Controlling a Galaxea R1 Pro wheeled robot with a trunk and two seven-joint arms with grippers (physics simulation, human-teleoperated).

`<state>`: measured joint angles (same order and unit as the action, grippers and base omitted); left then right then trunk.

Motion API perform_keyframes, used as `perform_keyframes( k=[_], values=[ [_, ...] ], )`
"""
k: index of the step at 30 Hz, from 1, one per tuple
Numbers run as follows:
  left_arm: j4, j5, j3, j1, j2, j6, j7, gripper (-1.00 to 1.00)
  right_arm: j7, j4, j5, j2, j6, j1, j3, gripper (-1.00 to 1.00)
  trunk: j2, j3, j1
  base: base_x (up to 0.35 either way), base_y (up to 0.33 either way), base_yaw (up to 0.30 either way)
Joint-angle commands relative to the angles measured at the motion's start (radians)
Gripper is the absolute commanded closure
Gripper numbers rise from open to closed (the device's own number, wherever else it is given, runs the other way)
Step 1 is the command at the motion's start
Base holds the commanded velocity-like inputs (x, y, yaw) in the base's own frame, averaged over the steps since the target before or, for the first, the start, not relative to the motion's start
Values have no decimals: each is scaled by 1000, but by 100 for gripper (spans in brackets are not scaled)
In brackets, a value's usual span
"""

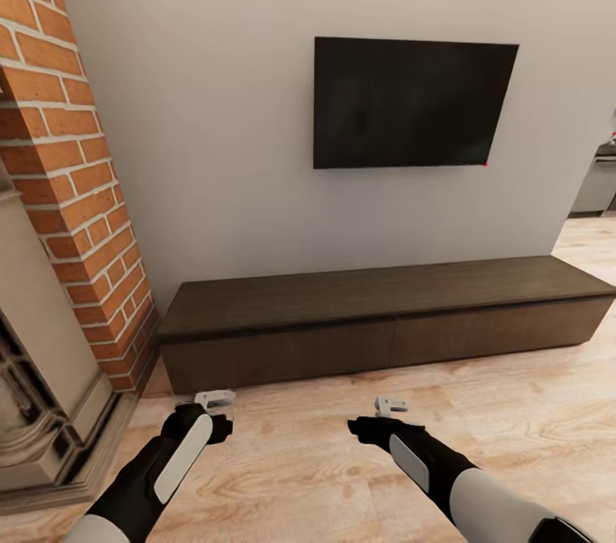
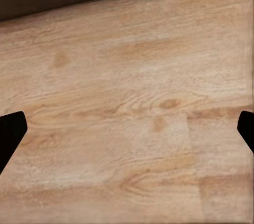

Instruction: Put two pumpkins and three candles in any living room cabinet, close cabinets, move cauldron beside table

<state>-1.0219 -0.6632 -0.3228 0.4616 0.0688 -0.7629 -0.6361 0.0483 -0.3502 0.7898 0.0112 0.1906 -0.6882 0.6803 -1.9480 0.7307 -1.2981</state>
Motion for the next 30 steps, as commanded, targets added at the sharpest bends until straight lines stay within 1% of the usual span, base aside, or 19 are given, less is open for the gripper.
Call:
perform_keyframes(
  k=[1,3,4,5,6,7,8,9,11,12,14,16,18,19,21,22,24,27,30],
  values=[
    [65,-8,-4,2,0,5,-8,-100,4,-3,7,4,5,-1,8,-100,7,-1,4,0,0,0],
    [163,-3,-5,2,0,16,-4,-100,3,-1,9,13,7,-1,8,-100,21,-4,12,0,0,0],
    [213,1,-8,2,1,33,-1,-100,3,0,11,25,9,-1,9,-100,28,-5,16,0,0,0],
    [266,3,-11,2,2,66,7,-100,2,1,12,40,8,-1,10,-100,35,-6,19,0,0,0],
    [323,5,-13,2,5,116,22,-100,2,1,13,55,5,-1,10,-100,42,-8,23,0,0,0],
    [410,8,-14,2,8,205,58,-100,2,4,15,70,0,0,11,-100,49,-9,27,0,0,0],
    [439,9,-15,2,9,233,74,-100,1,7,16,73,-1,0,12,-100,56,-11,31,0,0,0],
    [524,15,-17,2,11,301,125,-100,1,27,15,79,-3,0,13,-100,63,-12,35,0,0,0],
    [617,33,-20,1,11,354,190,-100,1,76,13,83,-6,1,14,-100,77,-15,42,0,0,0],
    [649,45,-20,1,11,373,217,-100,1,106,13,84,-16,1,14,-100,84,-17,46,0,0,0],
    [695,66,-21,-2,11,417,250,-100,1,169,15,84,-70,2,15,-100,98,-21,54,0,0,0],
    [752,76,-22,-4,7,476,264,-100,0,215,16,84,-154,4,15,-100,112,-25,62,0,0,0],
    [827,80,-25,-5,2,540,275,-100,0,237,17,83,-218,5,15,-100,126,-28,69,0,0,0],
    [877,81,-27,-7,0,584,292,-100,0,245,17,83,-243,6,15,-100,133,-30,73,0,0,0],
    [920,81,-28,-8,-2,618,318,-100,1,250,18,81,-256,7,15,-100,147,-34,81,0,0,0],
    [954,82,-28,-9,-3,640,347,-100,1,252,18,80,-266,8,15,-100,154,-36,85,0,0,0],
    [982,83,-29,-11,-3,655,378,-100,1,254,18,78,-274,13,15,-100,168,-40,92,0,0,0],
    [996,84,-30,-16,-3,676,396,-100,2,255,19,78,-279,23,15,-100,189,-48,104,0,0,0],
    [1001,83,-30,-38,2,695,401,-100,2,261,20,79,-292,41,14,-100,210,-57,115,0,0,0]
  ],
)
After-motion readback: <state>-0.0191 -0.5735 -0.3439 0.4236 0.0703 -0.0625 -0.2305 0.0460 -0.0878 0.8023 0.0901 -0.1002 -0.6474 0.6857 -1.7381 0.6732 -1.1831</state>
